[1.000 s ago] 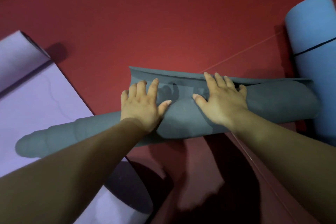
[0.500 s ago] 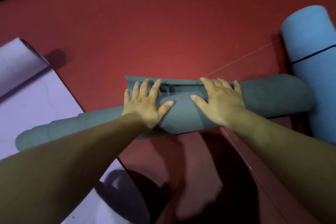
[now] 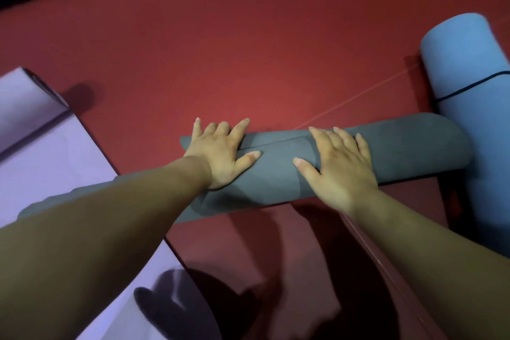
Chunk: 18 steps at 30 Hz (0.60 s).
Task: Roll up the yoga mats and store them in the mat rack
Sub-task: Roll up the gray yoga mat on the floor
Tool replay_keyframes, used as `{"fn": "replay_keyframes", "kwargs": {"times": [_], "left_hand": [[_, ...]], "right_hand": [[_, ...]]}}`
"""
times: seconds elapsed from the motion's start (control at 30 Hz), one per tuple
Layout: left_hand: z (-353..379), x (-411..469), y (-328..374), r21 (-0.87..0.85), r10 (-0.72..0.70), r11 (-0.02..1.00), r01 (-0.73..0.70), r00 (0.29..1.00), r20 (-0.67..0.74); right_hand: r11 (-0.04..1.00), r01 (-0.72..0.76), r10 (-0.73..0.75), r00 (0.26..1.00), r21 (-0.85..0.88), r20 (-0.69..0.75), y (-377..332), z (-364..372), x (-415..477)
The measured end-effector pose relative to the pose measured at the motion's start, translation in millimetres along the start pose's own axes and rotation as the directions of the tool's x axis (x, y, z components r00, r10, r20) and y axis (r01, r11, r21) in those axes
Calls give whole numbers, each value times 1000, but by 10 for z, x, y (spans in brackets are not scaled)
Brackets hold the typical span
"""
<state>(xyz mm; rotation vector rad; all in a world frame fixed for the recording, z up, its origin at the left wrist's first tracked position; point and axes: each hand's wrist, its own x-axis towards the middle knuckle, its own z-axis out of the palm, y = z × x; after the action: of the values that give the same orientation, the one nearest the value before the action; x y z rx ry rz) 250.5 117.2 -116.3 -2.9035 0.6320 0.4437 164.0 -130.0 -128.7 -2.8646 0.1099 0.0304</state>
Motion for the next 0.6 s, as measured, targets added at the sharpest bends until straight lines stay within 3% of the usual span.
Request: {"fn": "replay_keyframes", "kwargs": {"times": [0.3,0.5,0.6], "left_hand": [[-96,-159,79,16,-56,998,56,998,0],[-90,-109,137,-121,-51,992,44,997,-58],[-249,-113,142,-59,-18,998,12,993,-113]], "right_hand": [[1000,7,-5,993,18,-121,71,171,-488],[997,11,1,985,72,-170,138,240,-649],[993,11,10,984,116,-179,135,238,-615]]}}
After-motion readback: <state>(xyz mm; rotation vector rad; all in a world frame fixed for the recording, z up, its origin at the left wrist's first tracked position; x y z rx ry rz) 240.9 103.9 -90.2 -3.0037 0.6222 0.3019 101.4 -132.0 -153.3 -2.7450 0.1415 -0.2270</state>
